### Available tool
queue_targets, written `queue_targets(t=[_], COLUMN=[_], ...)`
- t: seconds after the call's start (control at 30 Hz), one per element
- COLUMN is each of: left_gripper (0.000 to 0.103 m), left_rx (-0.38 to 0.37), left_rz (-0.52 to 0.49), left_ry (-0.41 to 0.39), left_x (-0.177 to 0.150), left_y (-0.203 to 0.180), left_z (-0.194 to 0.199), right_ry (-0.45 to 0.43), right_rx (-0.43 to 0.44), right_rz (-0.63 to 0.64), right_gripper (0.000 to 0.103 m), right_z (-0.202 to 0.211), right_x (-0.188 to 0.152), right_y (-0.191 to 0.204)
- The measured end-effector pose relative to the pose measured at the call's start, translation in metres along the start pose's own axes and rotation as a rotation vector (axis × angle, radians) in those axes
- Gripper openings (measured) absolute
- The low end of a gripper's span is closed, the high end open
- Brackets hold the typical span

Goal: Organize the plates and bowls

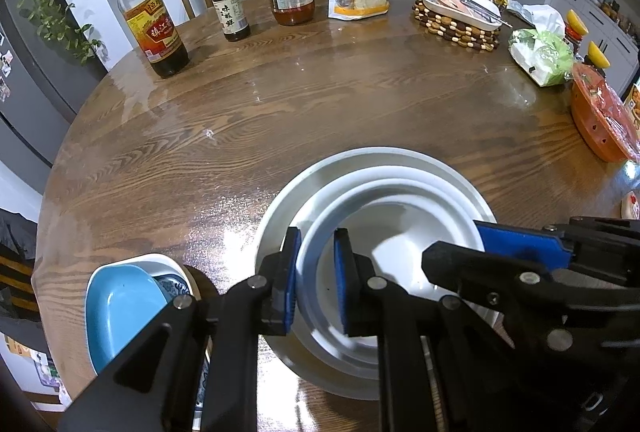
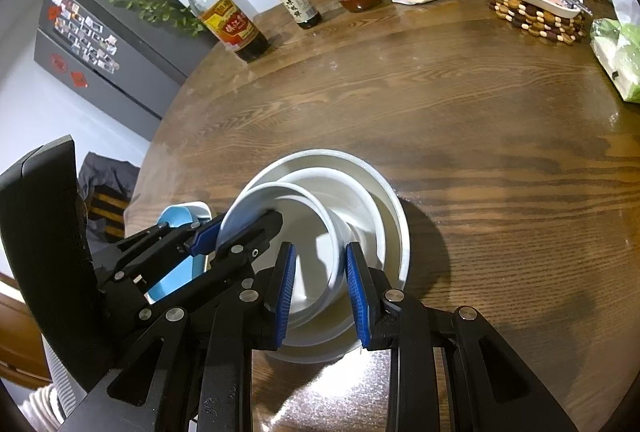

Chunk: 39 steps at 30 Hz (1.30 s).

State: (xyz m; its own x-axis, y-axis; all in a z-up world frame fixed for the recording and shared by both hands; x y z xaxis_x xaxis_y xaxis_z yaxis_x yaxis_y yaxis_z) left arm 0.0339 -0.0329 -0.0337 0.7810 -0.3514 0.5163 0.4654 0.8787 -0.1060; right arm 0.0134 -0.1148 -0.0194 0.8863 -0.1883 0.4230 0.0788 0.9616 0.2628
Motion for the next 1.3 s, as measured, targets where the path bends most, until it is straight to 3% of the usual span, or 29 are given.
queue_targets(t=[1.3], left_gripper=[0.016], left_rx=[0.003], left_rz=[-0.025], left_ry=[0.015], left_x=[-0.0024], left_y=[-0.0007], left_z=[-0.0027], right_ry=[-0.010], right_rx=[-0.027], right_rz=[0.032], right_gripper=[0.029], right_z=[0.0014], right_x=[-0.0013], right_y=[0.0014])
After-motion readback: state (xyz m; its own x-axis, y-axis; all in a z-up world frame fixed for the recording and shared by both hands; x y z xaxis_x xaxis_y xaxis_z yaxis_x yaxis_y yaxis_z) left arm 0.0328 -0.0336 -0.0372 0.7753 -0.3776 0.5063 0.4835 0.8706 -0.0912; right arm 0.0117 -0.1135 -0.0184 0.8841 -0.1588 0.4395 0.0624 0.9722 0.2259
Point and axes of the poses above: each gripper's, at about its wrist camera, not at the fingertips, and z roughly against the way its jaws point, y to its left, x to its top, the point moved 6 cm from there along -z, roughly the way its jaws point, and after that the axes turned 14 degrees about -x, right-handed, at the moved point
